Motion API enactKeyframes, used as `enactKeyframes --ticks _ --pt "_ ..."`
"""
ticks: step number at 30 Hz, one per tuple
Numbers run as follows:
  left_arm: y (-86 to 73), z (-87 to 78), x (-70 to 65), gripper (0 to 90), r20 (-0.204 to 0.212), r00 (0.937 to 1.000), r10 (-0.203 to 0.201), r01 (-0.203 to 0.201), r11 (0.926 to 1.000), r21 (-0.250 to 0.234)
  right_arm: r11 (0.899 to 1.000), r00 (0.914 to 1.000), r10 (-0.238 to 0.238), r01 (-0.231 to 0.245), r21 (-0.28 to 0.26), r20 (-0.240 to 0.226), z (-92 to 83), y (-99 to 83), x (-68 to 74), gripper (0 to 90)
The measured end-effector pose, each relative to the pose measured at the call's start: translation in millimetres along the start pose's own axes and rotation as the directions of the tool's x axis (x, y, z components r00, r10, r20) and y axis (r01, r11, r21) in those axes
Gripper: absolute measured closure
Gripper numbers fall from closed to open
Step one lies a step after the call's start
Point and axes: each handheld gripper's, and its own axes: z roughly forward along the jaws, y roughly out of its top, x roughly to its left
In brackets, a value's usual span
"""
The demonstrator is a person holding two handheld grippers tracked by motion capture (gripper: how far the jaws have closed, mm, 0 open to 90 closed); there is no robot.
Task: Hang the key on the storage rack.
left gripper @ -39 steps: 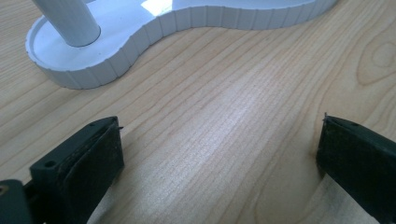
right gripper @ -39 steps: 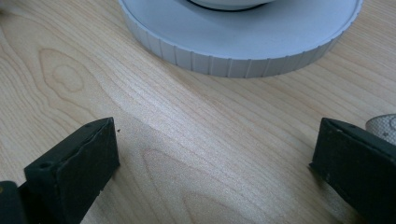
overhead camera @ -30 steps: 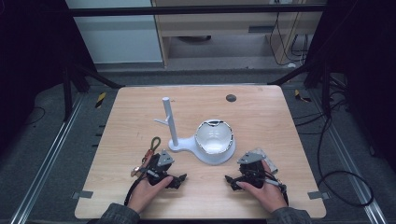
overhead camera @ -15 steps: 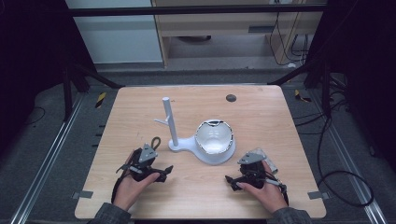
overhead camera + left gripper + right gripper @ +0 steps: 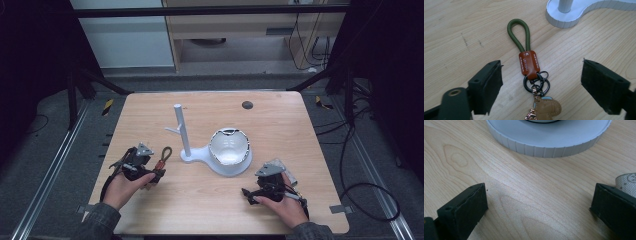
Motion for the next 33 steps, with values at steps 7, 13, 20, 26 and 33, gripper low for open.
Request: enactKeyframes --ticks 7,13,20,26,33 --pt "12.3 7.1 6.8 38.2 0.001 1.0000 -0.005 0.005 0.9964 0.084 1.000 1.0000 -0.008 0.008 -0.003 0.001 0.0 -0.4 -0.5 0.4" --pt "17.0 19.9 10.2 49.6 0.013 0.9996 -0.026 0.024 0.9923 0.122 1.000 1.0000 -0.009 0.009 -0.004 0.002 -0.1 -0.8 -0.4 0.4" --pt "14.6 32.3 17.7 56.7 0.009 0.9976 -0.069 0.067 0.9865 0.150 1.000 1.0000 -0.005 0.005 0.001 0.001 -0.6 -0.7 -0.1 0.4" --pt "12.6 37.2 15.9 56.3 0.013 0.9968 -0.079 0.076 0.9853 0.153 1.000 1.0000 -0.005 0.005 0.001 0.000 -0.7 -0.7 -0.1 0.5" --pt "16.7 44.0 16.8 58.0 0.013 0.9964 -0.084 0.080 0.9821 0.171 1.000 1.0000 -0.004 0.004 0.001 0.000 -0.7 -0.7 0.0 0.4"
